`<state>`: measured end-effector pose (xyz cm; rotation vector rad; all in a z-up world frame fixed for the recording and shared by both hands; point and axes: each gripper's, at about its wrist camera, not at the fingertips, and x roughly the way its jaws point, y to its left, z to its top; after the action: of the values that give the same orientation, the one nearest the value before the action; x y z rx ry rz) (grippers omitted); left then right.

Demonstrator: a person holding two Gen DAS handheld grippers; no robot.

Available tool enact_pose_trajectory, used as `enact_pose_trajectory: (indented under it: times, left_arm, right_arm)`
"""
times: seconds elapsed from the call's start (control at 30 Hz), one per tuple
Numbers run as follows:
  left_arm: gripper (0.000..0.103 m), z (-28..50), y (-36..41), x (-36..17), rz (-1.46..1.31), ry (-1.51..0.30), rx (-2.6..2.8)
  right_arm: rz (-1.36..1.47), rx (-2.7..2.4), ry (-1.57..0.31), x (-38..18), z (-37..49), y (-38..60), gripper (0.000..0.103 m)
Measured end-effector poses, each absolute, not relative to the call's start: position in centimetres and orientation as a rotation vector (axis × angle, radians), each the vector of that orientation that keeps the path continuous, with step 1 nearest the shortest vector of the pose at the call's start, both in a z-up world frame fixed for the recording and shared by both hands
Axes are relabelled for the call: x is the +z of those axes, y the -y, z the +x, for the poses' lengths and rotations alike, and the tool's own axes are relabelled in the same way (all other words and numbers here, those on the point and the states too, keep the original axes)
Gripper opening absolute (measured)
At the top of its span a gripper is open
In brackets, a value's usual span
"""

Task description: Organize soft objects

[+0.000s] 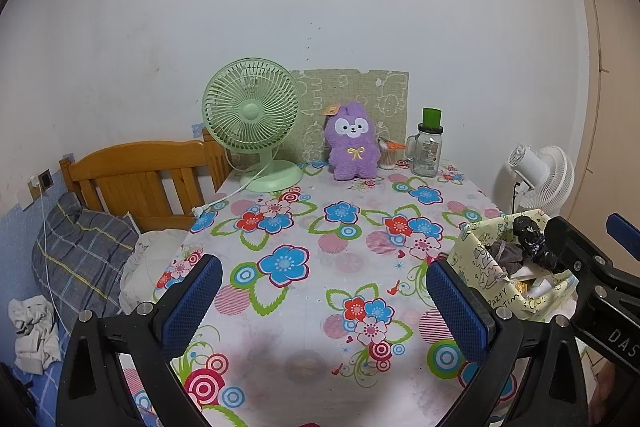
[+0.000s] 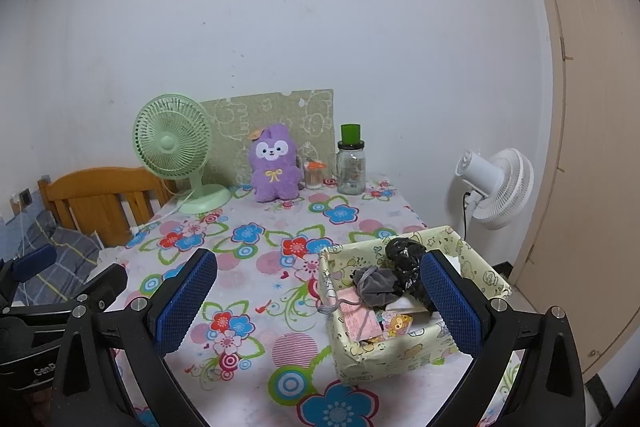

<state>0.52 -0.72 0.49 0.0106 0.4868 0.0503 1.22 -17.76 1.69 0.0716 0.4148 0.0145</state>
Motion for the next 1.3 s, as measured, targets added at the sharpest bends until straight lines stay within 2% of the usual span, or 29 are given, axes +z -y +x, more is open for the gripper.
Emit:
enact_pose_trajectory:
  times: [1.3]
  left_arm:
    - [0.103,0.26,0.45,0.56,0.002,-0.485,0.053]
  right_arm:
    - [0.073,0.02,-0.418,1.71,1.21,17.63,0.103]
